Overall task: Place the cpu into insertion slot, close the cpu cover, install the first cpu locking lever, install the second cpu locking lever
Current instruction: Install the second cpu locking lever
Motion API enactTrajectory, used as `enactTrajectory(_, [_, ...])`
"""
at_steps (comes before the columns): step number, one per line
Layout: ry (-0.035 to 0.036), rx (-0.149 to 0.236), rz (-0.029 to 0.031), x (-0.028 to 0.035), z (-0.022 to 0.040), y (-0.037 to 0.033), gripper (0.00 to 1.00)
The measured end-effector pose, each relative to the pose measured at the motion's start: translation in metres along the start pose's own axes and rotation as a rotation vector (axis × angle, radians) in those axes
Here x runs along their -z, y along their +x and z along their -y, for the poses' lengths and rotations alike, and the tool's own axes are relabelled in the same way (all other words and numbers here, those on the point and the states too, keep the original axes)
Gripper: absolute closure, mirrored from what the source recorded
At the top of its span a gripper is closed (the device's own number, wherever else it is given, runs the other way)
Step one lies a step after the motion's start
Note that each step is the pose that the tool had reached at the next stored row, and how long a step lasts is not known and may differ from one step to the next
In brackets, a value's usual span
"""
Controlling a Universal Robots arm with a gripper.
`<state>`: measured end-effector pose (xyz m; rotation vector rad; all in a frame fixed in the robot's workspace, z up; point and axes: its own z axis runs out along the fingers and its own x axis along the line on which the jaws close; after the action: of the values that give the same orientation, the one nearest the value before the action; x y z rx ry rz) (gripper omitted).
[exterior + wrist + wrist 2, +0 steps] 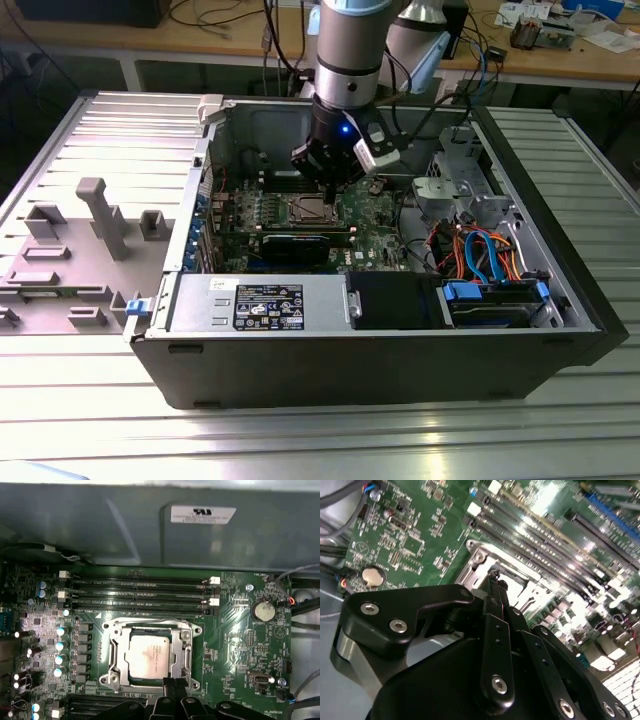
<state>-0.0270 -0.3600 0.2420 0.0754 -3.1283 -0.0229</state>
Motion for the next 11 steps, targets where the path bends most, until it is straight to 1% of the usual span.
enactTrajectory(2, [0.0001, 0.000, 0.0000, -0.0021, 0.0049, 0.0002, 0.89])
enactTrajectory(3, [-0.0002, 0.000, 0.0000, -0.0031, 0.0064, 0.0003, 0.89])
enactTrajectory(5, [-0.0026, 0.000, 0.0001, -0.0040, 0.0098, 0.0004, 0.89])
enactTrajectory(7, [-0.0125, 0.000, 0.0005, -0.0051, 0.0161, 0.0007, 0.89])
enactTrajectory(8, [-0.0201, 0.000, 0.0010, -0.0053, 0.0199, 0.0009, 0.89])
enactTrajectory(9, [-0.0313, 0.000, 0.0015, -0.0055, 0.0237, 0.0011, 0.89])
enactTrajectory(10, [-0.0483, 0.001, 0.0023, -0.0057, 0.0275, 0.0013, 0.89])
enactTrajectory(11, [-0.0623, 0.001, 0.0030, -0.0058, 0.0304, 0.0015, 0.89])
